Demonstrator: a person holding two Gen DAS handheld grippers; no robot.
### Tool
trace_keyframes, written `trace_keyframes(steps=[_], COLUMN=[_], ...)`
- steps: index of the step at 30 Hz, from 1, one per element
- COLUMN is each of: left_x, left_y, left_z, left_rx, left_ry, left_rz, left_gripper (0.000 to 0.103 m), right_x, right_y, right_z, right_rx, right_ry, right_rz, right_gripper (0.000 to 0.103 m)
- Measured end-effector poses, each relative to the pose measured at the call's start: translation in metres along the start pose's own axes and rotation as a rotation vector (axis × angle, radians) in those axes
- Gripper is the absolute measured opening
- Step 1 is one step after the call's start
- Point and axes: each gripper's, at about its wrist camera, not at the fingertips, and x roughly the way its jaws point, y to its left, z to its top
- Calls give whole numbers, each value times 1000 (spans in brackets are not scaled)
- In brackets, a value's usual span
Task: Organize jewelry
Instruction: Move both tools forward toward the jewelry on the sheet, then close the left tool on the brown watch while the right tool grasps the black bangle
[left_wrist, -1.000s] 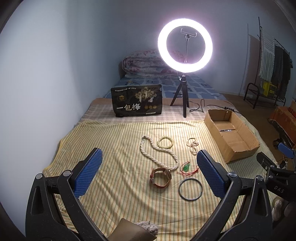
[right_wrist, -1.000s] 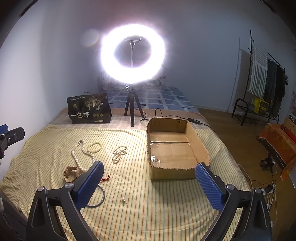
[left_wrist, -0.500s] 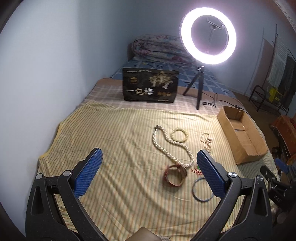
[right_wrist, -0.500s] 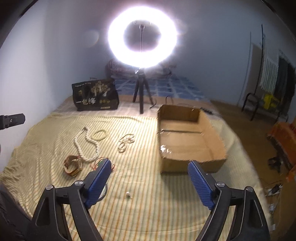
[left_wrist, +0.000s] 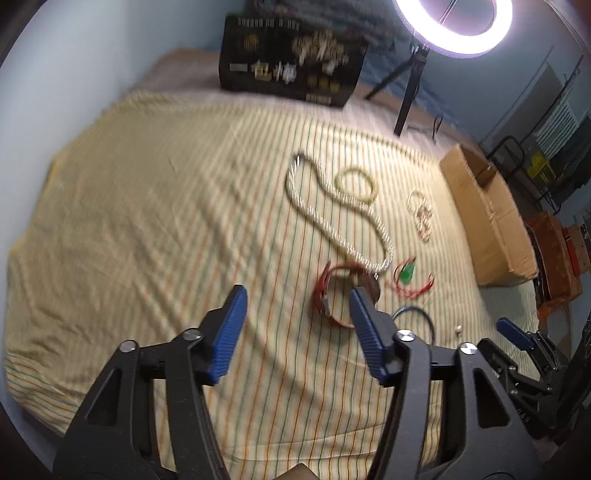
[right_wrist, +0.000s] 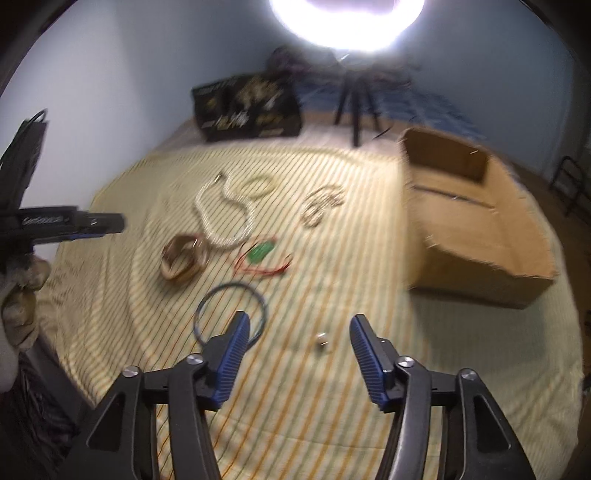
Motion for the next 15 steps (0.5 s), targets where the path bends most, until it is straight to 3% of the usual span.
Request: trace_keyframes(steps=[7,15], left_x=[24,45], left_y=[-5,-6], left_z=[-7,-4], left_rx=[0,-22], left_ry=[63,105], left_rz=[-4,-8], left_gripper=[45,40], right_x=[24,45], right_y=[13,14], right_z=[-2,5], right_rx=[-32,-24], right_ry=[70,92], right_rz=[51,65], right_gripper=[41,34])
